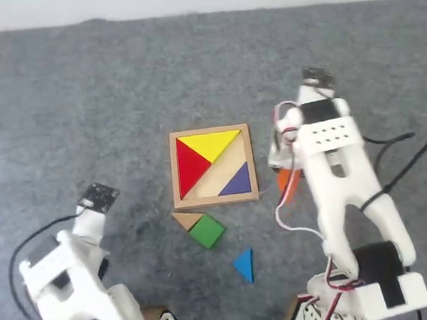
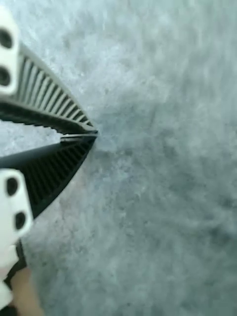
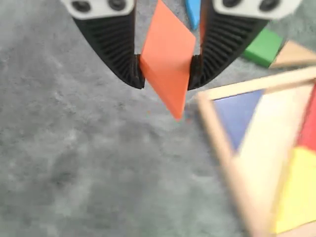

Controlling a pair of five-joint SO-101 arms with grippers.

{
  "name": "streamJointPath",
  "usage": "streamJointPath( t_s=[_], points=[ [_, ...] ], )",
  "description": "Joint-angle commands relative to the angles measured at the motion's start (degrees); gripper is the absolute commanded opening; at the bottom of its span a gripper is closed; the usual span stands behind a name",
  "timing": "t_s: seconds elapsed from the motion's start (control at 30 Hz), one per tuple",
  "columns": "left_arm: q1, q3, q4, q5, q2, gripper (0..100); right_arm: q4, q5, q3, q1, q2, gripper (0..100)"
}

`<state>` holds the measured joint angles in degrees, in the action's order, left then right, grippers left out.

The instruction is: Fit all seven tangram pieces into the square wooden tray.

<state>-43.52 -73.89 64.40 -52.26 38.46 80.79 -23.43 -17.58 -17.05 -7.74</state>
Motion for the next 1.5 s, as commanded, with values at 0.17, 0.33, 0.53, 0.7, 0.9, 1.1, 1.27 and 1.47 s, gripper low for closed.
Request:
streamJointPath(
  t_s=[0.17,0.33,0.53,0.7,0.9,1.1,1.27,1.47],
  points=[
    [-0.18,10.15,-4.22,4.31,-14.51,1,-9.45,18.90,12.48,-10.07,9.27,0.7],
    [0.00,7.34,-13.54,11.87,-15.74,1,-13.49,36.13,22.59,-9.80,20.79,0.7],
    [2.29,5.85,-13.54,12.04,-14.33,1,-15.08,47.03,32.97,-9.98,30.73,0.7],
    [2.55,5.41,-8.70,7.56,-14.42,1,-17.71,46.51,36.22,-10.15,35.91,0.9],
    [2.64,3.65,-5.89,4.40,-13.89,1,-18.86,45.10,36.22,-9.89,37.14,0.9],
    [3.08,2.24,-2.55,-1.58,-13.80,1,-18.86,44.13,36.22,-9.71,37.05,0.9],
    [3.34,1.27,-1.41,-1.85,-12.48,1,-18.59,27.69,36.13,-8.57,35.91,0.9],
    [2.90,-4.18,-1.41,-1.85,-1.41,1,-14.81,20.04,36.13,-9.36,35.38,0.9]
  ],
)
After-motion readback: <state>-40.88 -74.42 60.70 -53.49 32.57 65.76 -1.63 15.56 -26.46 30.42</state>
